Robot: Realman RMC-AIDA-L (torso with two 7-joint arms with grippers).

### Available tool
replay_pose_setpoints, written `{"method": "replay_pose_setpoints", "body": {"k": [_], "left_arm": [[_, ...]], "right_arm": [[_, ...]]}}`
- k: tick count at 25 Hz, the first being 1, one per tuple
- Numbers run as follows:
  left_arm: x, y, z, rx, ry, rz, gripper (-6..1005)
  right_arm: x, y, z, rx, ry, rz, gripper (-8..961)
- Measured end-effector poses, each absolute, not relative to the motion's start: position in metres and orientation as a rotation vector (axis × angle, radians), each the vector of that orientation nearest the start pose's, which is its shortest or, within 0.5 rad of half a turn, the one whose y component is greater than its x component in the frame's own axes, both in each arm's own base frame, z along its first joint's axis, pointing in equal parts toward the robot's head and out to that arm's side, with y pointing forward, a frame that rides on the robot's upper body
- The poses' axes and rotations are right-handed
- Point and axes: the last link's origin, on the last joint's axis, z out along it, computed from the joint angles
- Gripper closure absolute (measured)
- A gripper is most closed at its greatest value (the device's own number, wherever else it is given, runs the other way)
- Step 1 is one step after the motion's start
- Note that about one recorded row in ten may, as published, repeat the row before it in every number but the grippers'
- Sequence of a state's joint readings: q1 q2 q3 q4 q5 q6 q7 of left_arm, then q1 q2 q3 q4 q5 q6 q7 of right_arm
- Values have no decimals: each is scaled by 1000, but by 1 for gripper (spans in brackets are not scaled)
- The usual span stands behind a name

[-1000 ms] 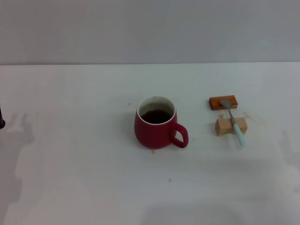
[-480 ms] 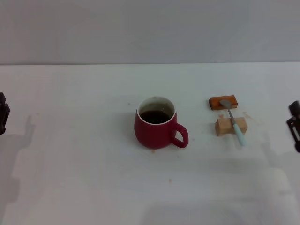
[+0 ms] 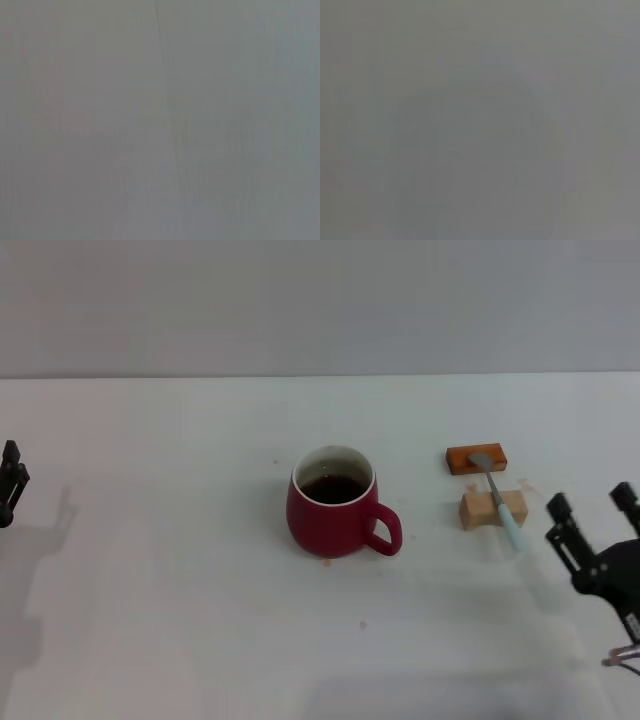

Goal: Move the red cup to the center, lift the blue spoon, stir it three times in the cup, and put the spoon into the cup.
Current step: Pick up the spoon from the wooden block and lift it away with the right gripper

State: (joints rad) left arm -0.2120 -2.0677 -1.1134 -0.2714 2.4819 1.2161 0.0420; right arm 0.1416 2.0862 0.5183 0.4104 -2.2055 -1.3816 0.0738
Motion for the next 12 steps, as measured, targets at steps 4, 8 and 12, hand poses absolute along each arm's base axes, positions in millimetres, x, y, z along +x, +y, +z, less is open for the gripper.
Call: {"method": "replay_pose_setpoints", "body": {"k": [4,8,12], "left_arm": [[-369,276,11,-1447,-468,-527,165],[-369,277,10,-1449,-469,-524,165],[-370,276,10,-1451,-469,-519,165]], "right_arm": [[308,228,-66,-1714,566,865,194],[309,230,-68,-1720,582,854,193],[313,231,-67,-1707,602,838,193]]}}
